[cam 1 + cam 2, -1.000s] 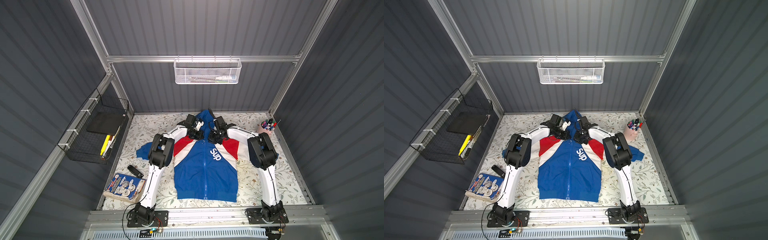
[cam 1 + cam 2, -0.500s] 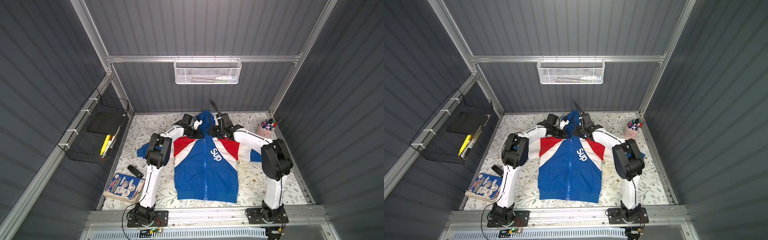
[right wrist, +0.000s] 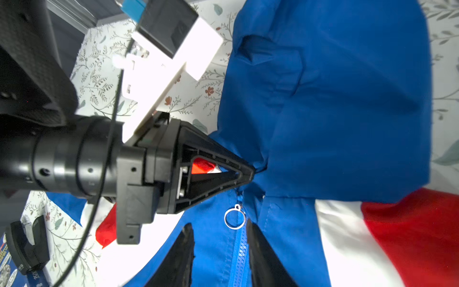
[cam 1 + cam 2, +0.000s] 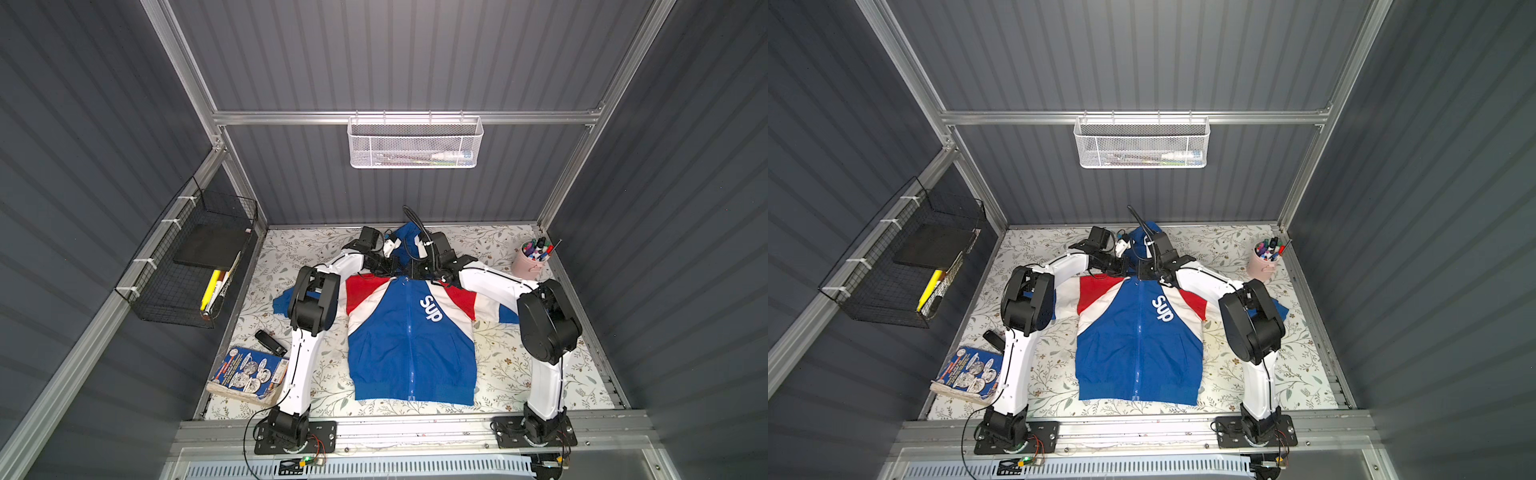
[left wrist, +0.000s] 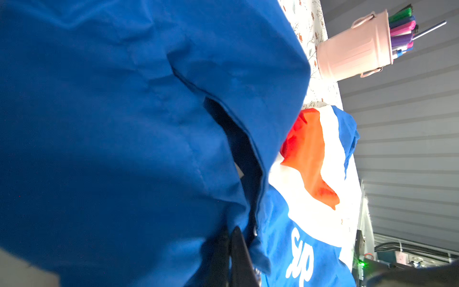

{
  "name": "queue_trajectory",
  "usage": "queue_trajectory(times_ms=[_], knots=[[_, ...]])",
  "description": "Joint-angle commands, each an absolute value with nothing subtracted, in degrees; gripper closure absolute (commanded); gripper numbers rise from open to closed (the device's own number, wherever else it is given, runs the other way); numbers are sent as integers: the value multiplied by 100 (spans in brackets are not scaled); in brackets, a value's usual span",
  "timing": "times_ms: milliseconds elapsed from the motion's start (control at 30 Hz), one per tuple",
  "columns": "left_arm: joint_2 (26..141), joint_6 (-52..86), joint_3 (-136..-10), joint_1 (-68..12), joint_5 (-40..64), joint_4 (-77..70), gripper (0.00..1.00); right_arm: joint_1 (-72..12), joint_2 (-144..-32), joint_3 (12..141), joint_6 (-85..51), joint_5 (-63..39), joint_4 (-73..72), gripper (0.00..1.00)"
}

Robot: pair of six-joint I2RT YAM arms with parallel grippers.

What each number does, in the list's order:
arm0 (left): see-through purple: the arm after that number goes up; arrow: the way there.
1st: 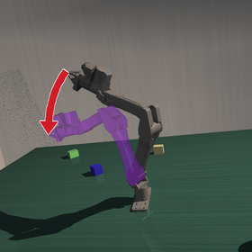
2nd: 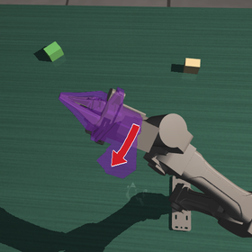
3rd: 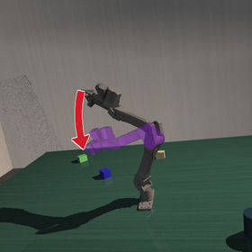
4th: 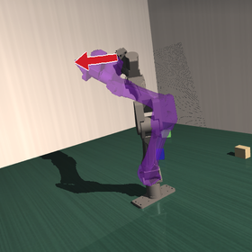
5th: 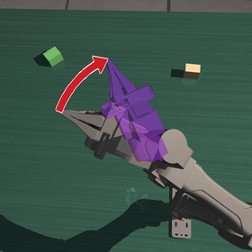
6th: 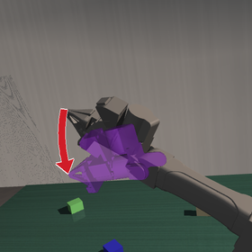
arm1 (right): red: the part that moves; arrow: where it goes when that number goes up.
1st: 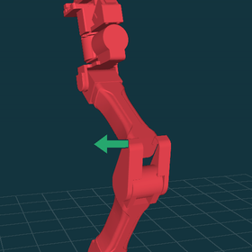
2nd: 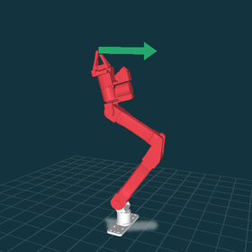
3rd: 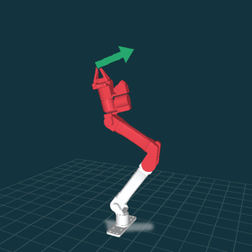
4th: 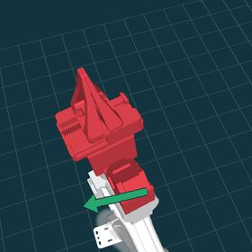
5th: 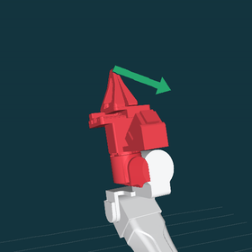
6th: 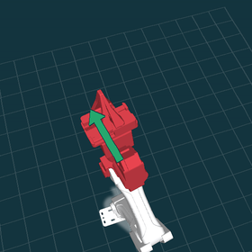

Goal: Unzip the jacket
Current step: Unzip the zipper on the jacket.

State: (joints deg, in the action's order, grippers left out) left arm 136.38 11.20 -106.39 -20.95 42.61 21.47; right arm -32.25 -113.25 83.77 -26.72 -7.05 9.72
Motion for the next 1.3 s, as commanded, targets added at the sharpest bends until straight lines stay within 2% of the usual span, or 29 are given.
queue_trajectory(times_ms=[0, 800, 1033, 1267], knots=[[13770, 1178, -10795, -2023, 4507, 2303, 100, -3268, -11687, 8626, -2696, -777, 1369, 66], [13790, 1195, -10811, -2030, 4453, 2255, 100, -3313, -12268, 9145, -3063, -1210, 1630, 66], [13796, 1195, -10812, -2026, 4454, 2260, 100, -3323, -11722, 8587, -2981, -1135, 908, 71], [13808, 1198, -10811, -2030, 4447, 2259, 100, -3326, -11905, 8778, -2966, -1303, 1070, 74]])
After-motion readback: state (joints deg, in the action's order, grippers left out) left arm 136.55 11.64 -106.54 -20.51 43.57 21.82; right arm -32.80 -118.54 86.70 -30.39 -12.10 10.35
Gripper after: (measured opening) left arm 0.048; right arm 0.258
